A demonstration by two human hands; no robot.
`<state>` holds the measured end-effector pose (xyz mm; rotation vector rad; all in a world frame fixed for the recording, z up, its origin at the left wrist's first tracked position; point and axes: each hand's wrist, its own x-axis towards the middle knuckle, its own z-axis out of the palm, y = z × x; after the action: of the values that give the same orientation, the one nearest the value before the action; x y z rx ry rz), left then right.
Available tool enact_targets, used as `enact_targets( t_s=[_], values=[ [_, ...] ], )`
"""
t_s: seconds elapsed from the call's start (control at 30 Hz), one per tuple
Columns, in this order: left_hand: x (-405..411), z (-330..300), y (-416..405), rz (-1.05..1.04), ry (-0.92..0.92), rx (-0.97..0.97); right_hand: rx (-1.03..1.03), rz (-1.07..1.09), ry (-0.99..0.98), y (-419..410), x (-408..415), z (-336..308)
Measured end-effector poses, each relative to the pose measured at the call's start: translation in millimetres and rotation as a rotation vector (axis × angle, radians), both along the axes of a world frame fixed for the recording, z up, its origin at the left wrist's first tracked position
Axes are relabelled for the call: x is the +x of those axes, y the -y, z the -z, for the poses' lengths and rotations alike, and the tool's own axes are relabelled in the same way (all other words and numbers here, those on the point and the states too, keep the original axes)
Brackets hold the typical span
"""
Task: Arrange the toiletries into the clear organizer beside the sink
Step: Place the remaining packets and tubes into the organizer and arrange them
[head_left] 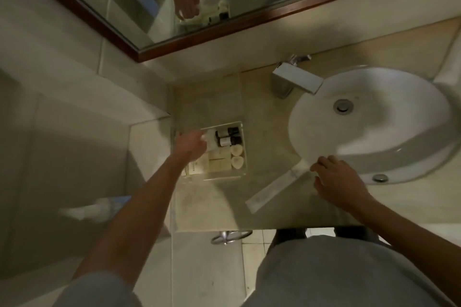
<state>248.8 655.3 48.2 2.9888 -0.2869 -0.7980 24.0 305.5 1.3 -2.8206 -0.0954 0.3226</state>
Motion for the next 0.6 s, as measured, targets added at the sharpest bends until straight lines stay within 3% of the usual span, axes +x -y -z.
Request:
enact_targets(
  t_s=[0.07,0.4,0.6],
  values=[
    [14,5,-11,-0.018,0.014,-0.007,-0.028,0.008,-0.001,-3,-9,1],
    [-15,34,-60,0.300,0.200,-0.005,-0.101,0.092,-0.018,9,-34,-3],
    [2,37,-52,0.265,0.214,0.040,-0.130,0.077,-0.012,3,-30,-6]
  ],
)
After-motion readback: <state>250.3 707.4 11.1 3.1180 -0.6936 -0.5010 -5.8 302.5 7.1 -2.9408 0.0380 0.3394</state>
